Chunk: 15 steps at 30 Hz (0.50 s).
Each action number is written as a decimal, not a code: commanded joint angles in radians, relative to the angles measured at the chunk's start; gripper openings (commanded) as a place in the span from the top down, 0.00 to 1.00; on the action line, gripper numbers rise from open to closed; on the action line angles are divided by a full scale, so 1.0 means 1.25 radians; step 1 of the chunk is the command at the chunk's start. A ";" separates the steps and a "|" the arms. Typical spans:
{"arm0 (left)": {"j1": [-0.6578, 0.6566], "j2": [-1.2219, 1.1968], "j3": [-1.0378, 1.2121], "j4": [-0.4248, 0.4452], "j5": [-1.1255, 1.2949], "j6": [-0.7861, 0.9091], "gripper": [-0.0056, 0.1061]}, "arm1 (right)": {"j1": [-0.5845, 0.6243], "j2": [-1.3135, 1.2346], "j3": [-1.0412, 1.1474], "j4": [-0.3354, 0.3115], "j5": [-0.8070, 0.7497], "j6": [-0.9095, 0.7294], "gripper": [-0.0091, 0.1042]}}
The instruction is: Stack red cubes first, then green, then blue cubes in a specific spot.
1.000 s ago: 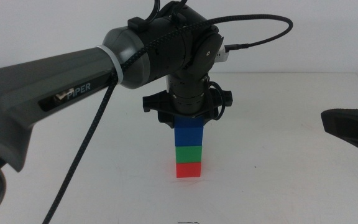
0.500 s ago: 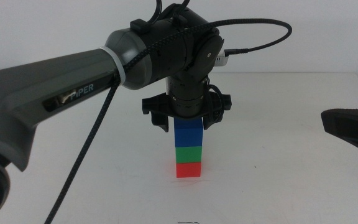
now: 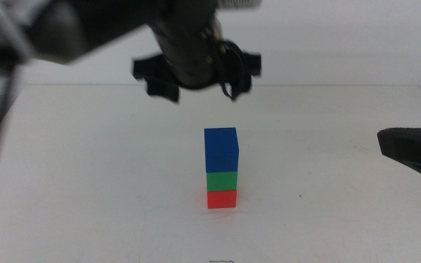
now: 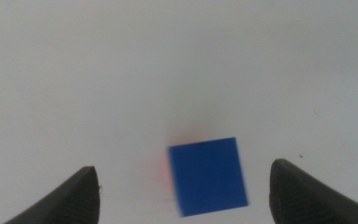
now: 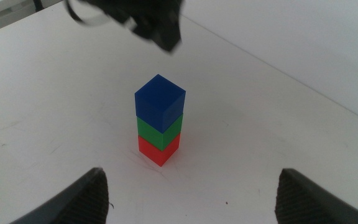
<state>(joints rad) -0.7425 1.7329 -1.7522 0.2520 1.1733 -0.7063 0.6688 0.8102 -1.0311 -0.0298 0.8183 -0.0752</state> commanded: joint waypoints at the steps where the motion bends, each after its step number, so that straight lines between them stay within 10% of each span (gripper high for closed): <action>1: -0.003 -0.076 -0.020 0.051 -0.002 0.028 0.11 | -0.004 -0.005 -0.023 -0.007 -0.056 -0.007 0.14; 15: 0.013 -0.230 -0.006 0.291 0.111 0.199 0.11 | -0.004 -0.005 -0.023 -0.007 -0.056 -0.007 0.14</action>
<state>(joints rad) -0.7341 1.4930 -1.7367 0.5560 1.2588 -0.4790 0.6688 0.8102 -1.0311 -0.0298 0.8183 -0.0752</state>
